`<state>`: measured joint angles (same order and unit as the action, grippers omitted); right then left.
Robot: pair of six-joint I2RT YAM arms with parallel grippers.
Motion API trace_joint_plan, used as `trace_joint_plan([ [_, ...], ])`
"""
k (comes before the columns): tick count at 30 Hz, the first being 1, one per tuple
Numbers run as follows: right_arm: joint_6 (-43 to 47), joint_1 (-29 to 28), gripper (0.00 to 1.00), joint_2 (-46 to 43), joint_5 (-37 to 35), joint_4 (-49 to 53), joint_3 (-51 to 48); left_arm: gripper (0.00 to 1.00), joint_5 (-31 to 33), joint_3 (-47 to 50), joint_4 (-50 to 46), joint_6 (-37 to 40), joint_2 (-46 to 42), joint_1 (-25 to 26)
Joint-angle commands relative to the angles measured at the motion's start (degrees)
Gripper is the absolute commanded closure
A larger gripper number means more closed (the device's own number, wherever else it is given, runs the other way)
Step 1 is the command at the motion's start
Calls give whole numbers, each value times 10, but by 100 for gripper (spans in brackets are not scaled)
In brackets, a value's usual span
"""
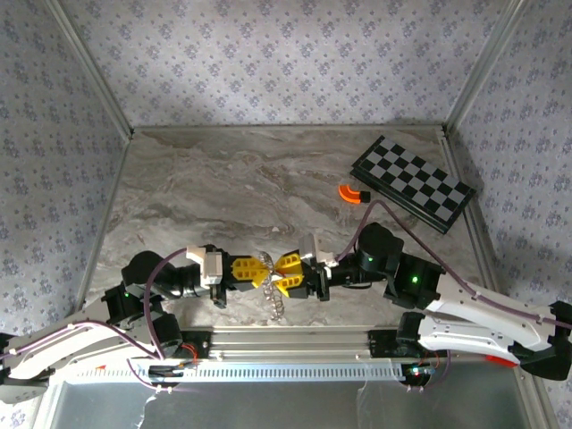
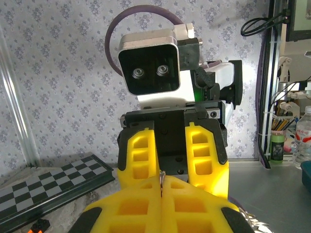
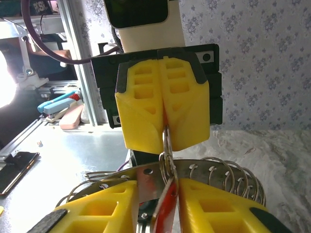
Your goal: Put the keys on the keyring
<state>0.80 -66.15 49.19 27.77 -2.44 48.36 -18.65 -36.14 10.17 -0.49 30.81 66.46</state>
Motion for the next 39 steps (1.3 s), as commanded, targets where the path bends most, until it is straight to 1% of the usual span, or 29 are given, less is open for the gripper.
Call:
trace_joint_plan([
  [1,1,-3,77,-2,-13,-7,11,100,5,-6,34,6,-7,4],
  [4,5,-4,83,-2,-19,2,10,100,2,-7,36,5,-7,4],
  [7,7,-4,85,-2,-21,10,9,100,2,-6,46,4,-10,5],
  [12,12,-1,89,0,-23,28,5,100,19,10,84,1,-16,5],
  [19,23,0,95,10,-26,57,11,100,24,13,95,-1,-11,5],
  [24,28,0,97,-1,-43,84,8,100,33,13,89,0,-19,5],
  [28,31,0,96,-3,-45,92,4,100,31,18,96,-3,-19,5],
  [30,33,-1,94,2,-48,92,8,100,28,20,101,-5,-15,5],
  [33,27,-4,84,-1,-45,90,15,100,23,19,102,-9,-8,5],
  [35,21,-7,74,-15,-43,87,15,100,23,17,96,-10,-7,4],
  [39,16,-11,53,-52,-67,81,3,100,21,22,94,-11,-11,5],
])
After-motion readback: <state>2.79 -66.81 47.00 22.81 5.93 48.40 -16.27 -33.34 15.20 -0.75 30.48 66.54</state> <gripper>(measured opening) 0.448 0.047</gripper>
